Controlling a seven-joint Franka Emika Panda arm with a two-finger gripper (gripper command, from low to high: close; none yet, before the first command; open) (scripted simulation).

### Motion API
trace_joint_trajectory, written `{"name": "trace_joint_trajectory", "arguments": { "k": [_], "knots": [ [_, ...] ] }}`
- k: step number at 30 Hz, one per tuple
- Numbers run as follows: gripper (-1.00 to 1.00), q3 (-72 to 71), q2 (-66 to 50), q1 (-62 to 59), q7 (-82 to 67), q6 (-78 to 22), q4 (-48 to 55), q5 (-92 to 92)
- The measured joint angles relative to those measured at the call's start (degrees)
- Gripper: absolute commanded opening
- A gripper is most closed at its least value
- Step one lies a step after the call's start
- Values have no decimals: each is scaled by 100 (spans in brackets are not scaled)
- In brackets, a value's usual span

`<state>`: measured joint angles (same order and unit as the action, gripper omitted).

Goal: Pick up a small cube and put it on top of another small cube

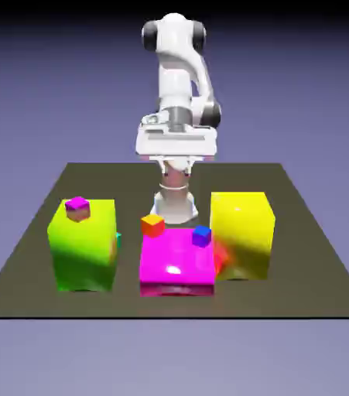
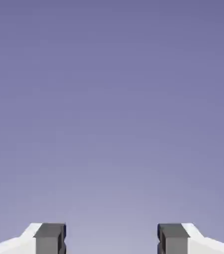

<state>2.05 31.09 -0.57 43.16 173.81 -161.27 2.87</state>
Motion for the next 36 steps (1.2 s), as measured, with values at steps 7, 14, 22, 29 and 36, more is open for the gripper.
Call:
{"name": "trace_joint_trajectory", "arguments": {
  "k": [7, 14, 22, 29, 36],
  "knots": [
    [0, 786, -360, -601, -348, -344, 330, 1744],
    [0, 1582, -720, -1209, -691, -680, 650, 3488],
    [0, 3068, -1126, -2300, -763, -565, 438, 5482],
    [0, 3638, -2203, -2331, 509, -225, -329, 5236],
    [0, 4342, -2571, -1275, 1676, 702, -1412, 3801]
  ]
}}
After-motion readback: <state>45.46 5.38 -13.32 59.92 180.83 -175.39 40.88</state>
